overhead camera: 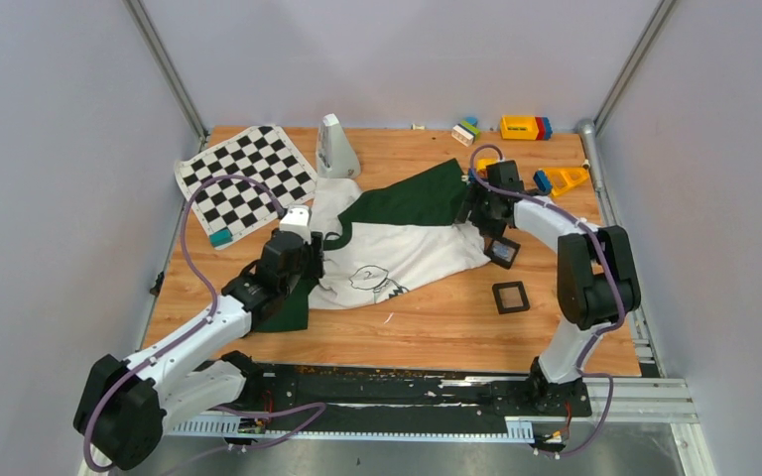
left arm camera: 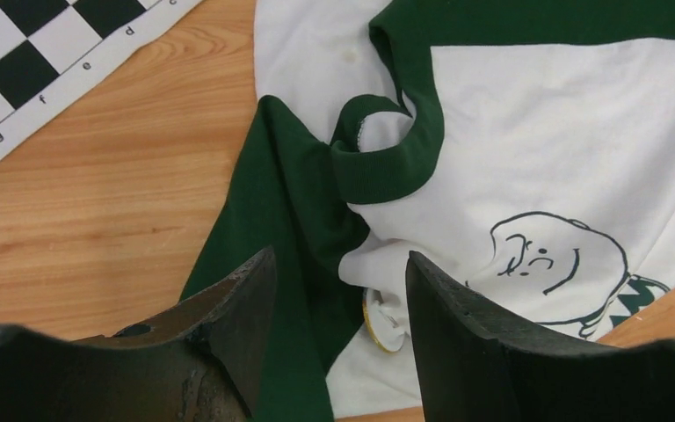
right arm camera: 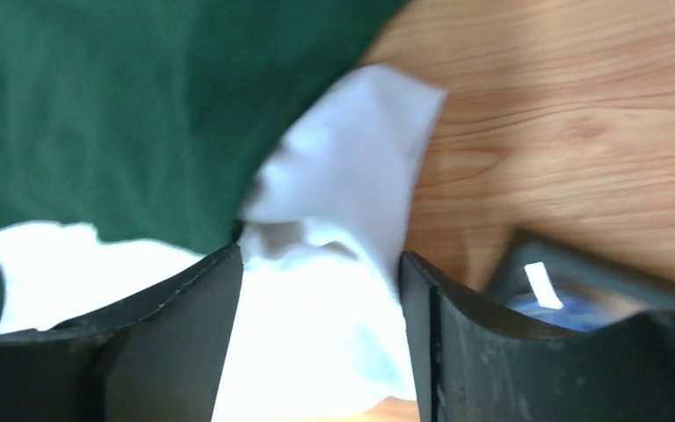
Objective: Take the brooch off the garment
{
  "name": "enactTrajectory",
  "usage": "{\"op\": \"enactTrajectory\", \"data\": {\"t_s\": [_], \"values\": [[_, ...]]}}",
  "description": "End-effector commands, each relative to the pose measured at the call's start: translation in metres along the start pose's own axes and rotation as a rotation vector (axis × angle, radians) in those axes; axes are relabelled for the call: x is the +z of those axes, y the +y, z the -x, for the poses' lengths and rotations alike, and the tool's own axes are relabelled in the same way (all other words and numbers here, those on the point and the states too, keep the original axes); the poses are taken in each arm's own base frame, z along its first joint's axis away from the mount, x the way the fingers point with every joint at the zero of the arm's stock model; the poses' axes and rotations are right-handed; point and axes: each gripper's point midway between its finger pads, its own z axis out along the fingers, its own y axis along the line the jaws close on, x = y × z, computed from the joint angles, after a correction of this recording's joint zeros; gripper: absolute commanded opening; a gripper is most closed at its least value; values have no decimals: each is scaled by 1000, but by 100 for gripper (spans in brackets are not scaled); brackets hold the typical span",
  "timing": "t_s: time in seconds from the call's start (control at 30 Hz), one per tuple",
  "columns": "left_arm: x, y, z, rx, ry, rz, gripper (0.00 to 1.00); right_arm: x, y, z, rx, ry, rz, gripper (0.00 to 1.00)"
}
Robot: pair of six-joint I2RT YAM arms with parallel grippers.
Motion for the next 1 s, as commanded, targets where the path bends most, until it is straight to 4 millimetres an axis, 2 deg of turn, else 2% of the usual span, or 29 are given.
{"op": "enactTrajectory", "data": {"t_s": [0.0, 0.2, 0.3, 0.4, 0.53, 0.67, 0.77, 0.8, 0.87, 0.93, 0.97], "values": [[7, -10, 0, 0, 19, -43, 65, -40, 61, -14, -164, 13, 208, 69], [22, -18, -13, -5, 111, -83, 76, -71, 93, -57, -310, -38, 236, 71], [29, -21, -22, -32, 158, -118, 78, -74, 112, -90, -371, -3, 265, 70], [33, -21, -23, -57, 164, -142, 76, -68, 130, -123, -416, 58, 297, 69], [34, -23, -25, -65, 167, -170, 62, -62, 151, -160, -485, 120, 326, 67], [33, -24, -23, -80, 155, -183, 44, -58, 164, -181, -551, 158, 360, 62], [32, -34, -16, -80, 126, -249, 31, -48, 162, -183, -565, 168, 335, 57], [29, -44, -16, -76, 129, -310, 20, -45, 160, -183, -567, 167, 321, 56], [23, -63, -13, -62, 112, -433, 8, -43, 160, -180, -583, 157, 308, 54], [19, -81, -10, -60, 104, -542, 1, -47, 165, -174, -606, 133, 325, 53], [20, -86, -9, -58, 100, -572, 0, -51, 169, -172, -619, 119, 353, 53]]}}
